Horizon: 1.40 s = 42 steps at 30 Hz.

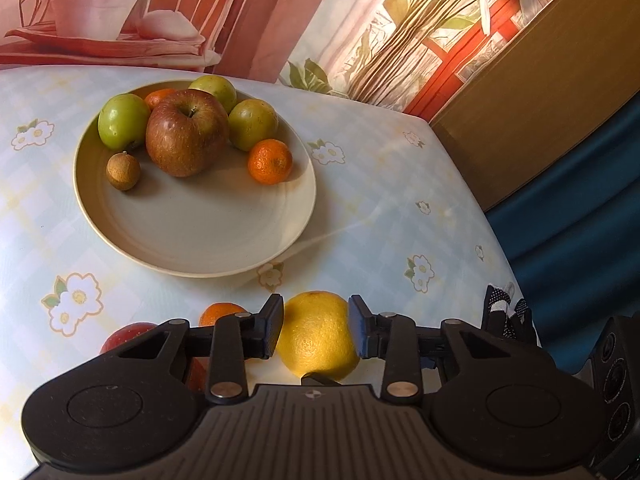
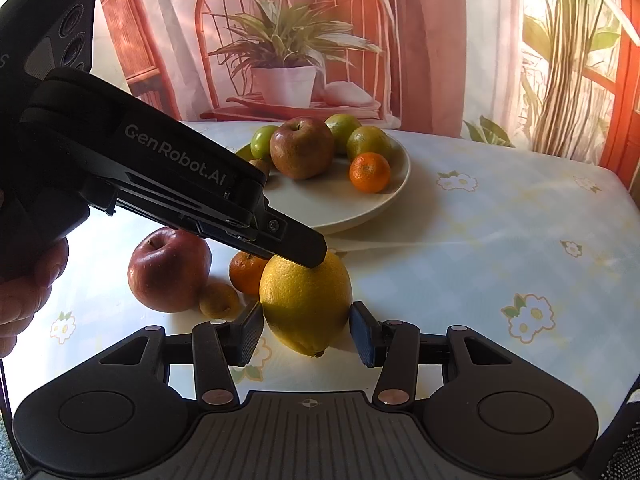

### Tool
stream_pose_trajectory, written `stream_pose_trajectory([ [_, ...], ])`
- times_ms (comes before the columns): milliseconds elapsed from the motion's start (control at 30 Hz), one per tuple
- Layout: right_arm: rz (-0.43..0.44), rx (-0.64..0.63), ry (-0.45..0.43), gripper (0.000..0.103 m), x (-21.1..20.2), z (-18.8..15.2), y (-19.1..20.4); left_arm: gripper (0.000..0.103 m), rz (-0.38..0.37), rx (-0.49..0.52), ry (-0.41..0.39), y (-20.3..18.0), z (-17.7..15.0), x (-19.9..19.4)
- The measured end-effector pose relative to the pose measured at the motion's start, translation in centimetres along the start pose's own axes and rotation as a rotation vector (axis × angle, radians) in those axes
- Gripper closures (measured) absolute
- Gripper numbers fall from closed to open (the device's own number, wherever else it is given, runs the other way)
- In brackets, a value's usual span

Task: Organize fruits
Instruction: 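Close the right gripper on the yellow lemon while the left gripper clamps it too, then carry the lemon with both grippers onto the cream plate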

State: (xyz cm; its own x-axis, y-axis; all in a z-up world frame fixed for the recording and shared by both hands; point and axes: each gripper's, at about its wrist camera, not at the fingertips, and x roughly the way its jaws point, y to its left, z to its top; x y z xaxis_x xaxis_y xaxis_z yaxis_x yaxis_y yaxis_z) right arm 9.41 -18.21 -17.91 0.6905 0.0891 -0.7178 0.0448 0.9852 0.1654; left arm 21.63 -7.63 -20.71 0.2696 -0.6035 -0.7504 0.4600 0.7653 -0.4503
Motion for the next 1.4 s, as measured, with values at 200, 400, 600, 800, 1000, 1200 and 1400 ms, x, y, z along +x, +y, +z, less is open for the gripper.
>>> stream_pose_trajectory([
  [200, 0.005, 0.008, 0.001, 0.058, 0.1, 0.1, -0.1, 0.066, -0.010, -0.005, 0.003, 0.2, 0.0, 0.0],
  [400, 0.017, 0.039, 0.015, 0.055, 0.7, -0.2, -0.7, 0.066, -0.010, 0.006, 0.001, 0.0, 0.1, 0.0],
  [600, 0.027, 0.022, 0.003, 0.058, 0.6, -0.2, -0.6, 0.066, -0.007, 0.003, -0.009, 0.0, 0.1, -0.2],
  [800, 0.038, -0.017, -0.018, 0.058, 0.1, 1.4, -0.3, 0.066, -0.009, -0.007, -0.062, 0.1, 0.7, -1.7],
  [1000, 0.061, -0.094, -0.035, 0.058, 0.8, 5.1, 0.6, 0.066, 0.019, -0.010, -0.139, 0.6, 2.2, -3.8],
  [1200, 0.102, -0.163, -0.018, 0.058, 3.2, 8.2, 2.2, 0.066, 0.058, -0.053, -0.166, 2.8, 4.0, -5.0],
  [1400, 0.128, -0.179, 0.015, 0.058, 6.0, 9.6, 3.4, 0.066, 0.094, -0.085, -0.156, 4.9, 4.8, -4.8],
])
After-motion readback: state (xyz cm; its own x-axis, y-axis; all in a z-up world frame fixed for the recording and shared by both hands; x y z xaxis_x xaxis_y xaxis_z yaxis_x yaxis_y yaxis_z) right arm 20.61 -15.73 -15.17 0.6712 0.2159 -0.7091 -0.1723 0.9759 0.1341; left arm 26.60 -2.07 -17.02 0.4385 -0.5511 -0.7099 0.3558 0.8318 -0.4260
